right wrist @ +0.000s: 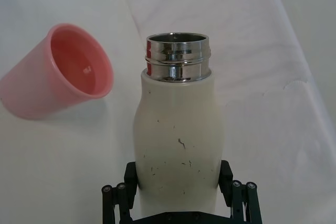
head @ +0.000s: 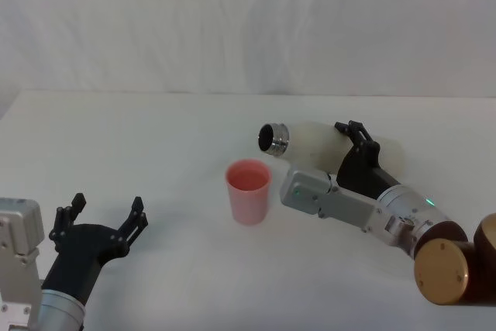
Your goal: Grasp the thermos with one hand and pour water into the cup lid.
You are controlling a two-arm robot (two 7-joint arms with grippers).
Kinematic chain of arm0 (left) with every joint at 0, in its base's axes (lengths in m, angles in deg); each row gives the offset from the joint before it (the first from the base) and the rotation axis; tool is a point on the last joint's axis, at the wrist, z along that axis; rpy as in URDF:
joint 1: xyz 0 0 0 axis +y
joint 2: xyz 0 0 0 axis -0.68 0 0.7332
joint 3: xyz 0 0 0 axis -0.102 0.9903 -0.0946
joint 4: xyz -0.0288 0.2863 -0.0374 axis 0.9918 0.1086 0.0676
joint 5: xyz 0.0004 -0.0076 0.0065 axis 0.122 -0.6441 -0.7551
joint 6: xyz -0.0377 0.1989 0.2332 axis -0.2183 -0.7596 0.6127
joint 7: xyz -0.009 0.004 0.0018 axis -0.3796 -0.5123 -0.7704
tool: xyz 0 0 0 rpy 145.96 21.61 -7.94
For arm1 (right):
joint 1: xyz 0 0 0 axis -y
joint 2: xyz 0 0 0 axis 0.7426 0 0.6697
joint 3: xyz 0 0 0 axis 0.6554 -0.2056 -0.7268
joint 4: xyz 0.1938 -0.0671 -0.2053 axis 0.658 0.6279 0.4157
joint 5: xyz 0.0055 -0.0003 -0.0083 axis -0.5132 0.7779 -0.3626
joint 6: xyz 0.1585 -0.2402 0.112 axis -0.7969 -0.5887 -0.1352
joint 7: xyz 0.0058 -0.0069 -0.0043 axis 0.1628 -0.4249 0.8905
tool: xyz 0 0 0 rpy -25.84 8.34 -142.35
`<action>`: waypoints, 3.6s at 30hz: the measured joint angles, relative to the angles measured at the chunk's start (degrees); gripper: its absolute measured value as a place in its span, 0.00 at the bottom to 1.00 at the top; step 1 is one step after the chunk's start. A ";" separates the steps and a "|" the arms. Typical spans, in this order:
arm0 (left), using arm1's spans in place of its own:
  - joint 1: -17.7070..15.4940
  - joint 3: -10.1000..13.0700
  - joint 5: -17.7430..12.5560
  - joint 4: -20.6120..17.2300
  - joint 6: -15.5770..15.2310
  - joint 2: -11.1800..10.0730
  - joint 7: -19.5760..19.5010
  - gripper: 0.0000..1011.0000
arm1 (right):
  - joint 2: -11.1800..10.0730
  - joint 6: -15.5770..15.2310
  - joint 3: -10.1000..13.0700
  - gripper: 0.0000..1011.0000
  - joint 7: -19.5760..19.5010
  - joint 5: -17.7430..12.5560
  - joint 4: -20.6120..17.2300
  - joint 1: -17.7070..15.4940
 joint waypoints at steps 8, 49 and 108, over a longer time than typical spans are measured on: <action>0.00 0.00 0.00 0.00 0.00 0.00 0.00 0.99 | -0.25 -0.22 -0.59 0.94 0.26 1.99 0.03 0.12; 0.00 0.00 0.00 0.00 0.00 0.00 0.00 0.99 | -0.39 -1.40 -3.28 0.94 1.20 9.41 2.13 2.09; 0.00 0.00 0.00 0.00 0.00 0.00 0.00 0.99 | -0.14 -2.39 -7.59 0.94 2.19 17.83 6.22 6.90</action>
